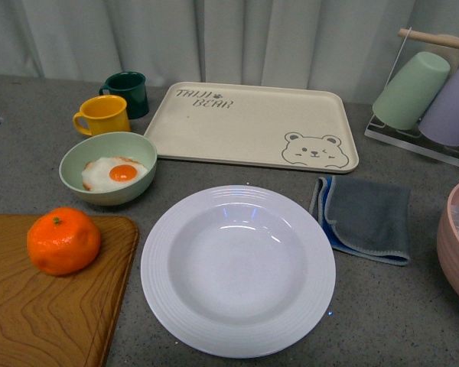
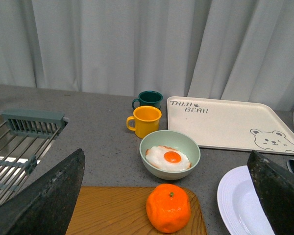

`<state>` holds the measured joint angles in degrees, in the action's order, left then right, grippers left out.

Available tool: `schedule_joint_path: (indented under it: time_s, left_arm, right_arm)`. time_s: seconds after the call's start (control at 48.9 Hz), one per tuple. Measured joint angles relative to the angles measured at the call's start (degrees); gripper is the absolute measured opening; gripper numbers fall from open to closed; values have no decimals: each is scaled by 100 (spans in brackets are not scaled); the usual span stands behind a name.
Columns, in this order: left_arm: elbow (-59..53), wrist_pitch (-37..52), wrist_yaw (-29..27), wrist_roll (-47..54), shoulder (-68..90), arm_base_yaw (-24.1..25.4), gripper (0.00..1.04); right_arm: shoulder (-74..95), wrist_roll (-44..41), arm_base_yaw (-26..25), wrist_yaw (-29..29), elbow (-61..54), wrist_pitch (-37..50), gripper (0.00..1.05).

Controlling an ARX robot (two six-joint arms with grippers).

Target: Place orange and plate with both arms

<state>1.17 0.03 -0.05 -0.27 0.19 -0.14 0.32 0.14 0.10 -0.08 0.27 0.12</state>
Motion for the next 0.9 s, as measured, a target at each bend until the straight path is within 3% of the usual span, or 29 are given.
schedule_joint_path:
  time_s: [0.899]
  left_arm:
    - [46,-170,-94,-68,85,-37,98]
  right_arm:
    - [0,0,0,-2,0,0,95]
